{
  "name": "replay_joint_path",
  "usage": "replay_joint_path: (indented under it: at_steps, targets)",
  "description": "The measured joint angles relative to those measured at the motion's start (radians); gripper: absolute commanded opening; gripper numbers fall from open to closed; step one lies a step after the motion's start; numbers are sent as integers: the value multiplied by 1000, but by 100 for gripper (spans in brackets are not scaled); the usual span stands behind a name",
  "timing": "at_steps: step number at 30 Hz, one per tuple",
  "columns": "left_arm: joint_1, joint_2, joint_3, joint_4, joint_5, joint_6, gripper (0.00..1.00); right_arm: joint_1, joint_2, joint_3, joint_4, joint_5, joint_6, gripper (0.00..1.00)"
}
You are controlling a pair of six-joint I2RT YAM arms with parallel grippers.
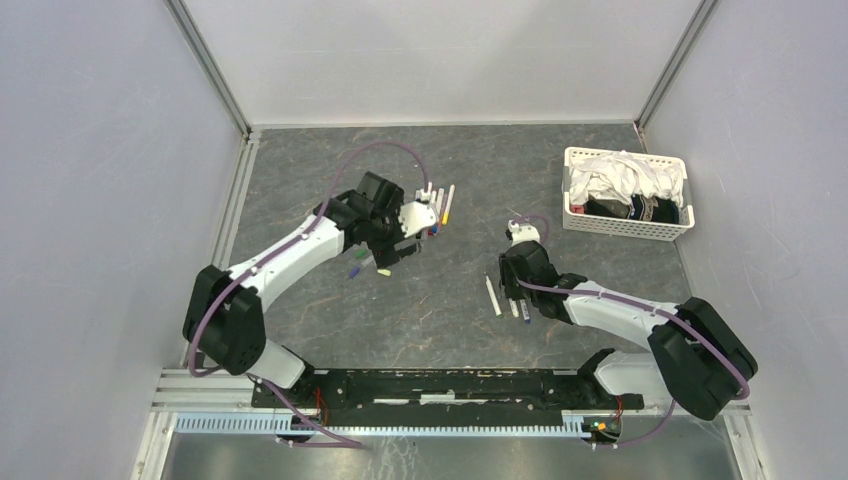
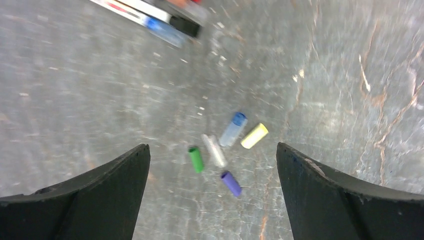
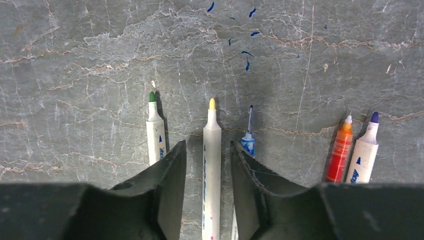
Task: Open the pen caps
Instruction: Place the pen at the center of the board, then pick up the pen from the center of the board.
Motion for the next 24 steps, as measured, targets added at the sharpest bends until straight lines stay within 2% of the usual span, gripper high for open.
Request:
replay_joint_path:
  at_steps: [4,7,17,21,24]
  targets:
    - [17,-46,124,-54,7,-54,100,0,-2,-8,6,4,5,45]
    - [47,-85,175,-89,5,-90,100,0,-15,-23,5,8,6,42]
    - [152,-182,198,-152,-8,-129,100,0,-116,-23,-60,51,-42,44]
    - [157,-183,195,-182,0,-142,100,0,-71,84,-105,50,-62,57]
    - [175,-197,183,-186,18,-154,100,0,51,277,-134,51,-80,60]
